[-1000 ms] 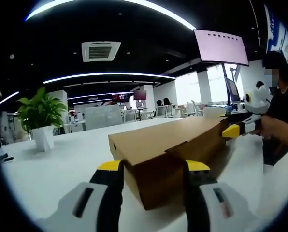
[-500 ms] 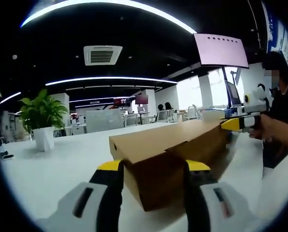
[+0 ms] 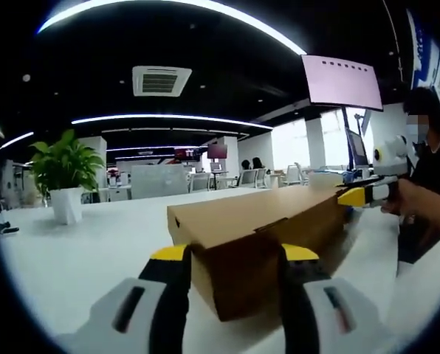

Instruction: Operate the shoe box by opening the lid, removing the specified soft item, and placing it in the target area until the item is outside and the box remains undamaged.

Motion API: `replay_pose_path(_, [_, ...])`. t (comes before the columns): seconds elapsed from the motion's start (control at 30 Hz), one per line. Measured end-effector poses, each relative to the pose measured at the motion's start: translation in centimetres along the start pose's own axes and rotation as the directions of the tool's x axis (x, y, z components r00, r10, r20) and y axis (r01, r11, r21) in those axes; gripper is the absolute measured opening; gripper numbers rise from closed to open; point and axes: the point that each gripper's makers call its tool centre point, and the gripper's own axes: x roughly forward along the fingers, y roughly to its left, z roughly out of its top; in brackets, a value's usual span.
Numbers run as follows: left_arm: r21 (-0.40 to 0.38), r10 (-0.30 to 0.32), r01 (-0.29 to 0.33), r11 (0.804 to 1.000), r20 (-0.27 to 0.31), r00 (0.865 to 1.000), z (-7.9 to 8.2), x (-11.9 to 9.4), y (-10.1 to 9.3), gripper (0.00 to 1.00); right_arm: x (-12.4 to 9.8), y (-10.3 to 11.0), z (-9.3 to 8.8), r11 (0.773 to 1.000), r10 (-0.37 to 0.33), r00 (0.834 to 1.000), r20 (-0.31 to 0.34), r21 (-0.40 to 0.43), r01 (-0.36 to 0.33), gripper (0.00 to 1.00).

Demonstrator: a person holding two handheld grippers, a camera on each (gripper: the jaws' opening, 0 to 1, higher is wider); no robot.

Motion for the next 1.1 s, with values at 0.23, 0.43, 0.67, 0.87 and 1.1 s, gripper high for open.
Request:
replay_pose_path(0.23, [-0.009,-0.003,0.003,1.0,-0.02,1.0,-0.2,-0.1,0.2,0.45,-0.5,0.1,0.5,0.998,-0.031,0.999,-0.024,-0.059,0.03,0.63])
replay_pose_path(0.43, [-0.027,-0.01,0.009,1.0,-0.026,1.0,-0.2,-0.2,0.2,0.44,-0.7,0.0,0.5,0.997,-0.044,0.998,-0.037,-0.061,0.042,0.6])
replay_pose_path(0.67, [-0.02,-0.02,0.02,1.0,-0.034,0.999,-0.2,-0.3,0.2,0.43,-0.8,0.0,0.6,0.995,-0.051,0.997,-0.066,-0.091,0.045,0.59])
replay_pose_path(0.87, [-0.001,-0.039,0.039,0.999,-0.05,0.998,-0.3,-0.2,0.1,0.44,-1.0,0.1,0.4,0.987,-0.061,0.994,-0.091,-0.156,0.047,0.59])
replay_pose_path(1.1, [0.019,-0.055,0.056,0.998,-0.032,0.998,0.8,-0.3,-0.1,0.5,-1.3,0.9,1.2,0.984,-0.011,0.996,-0.086,-0.177,-0.005,0.61])
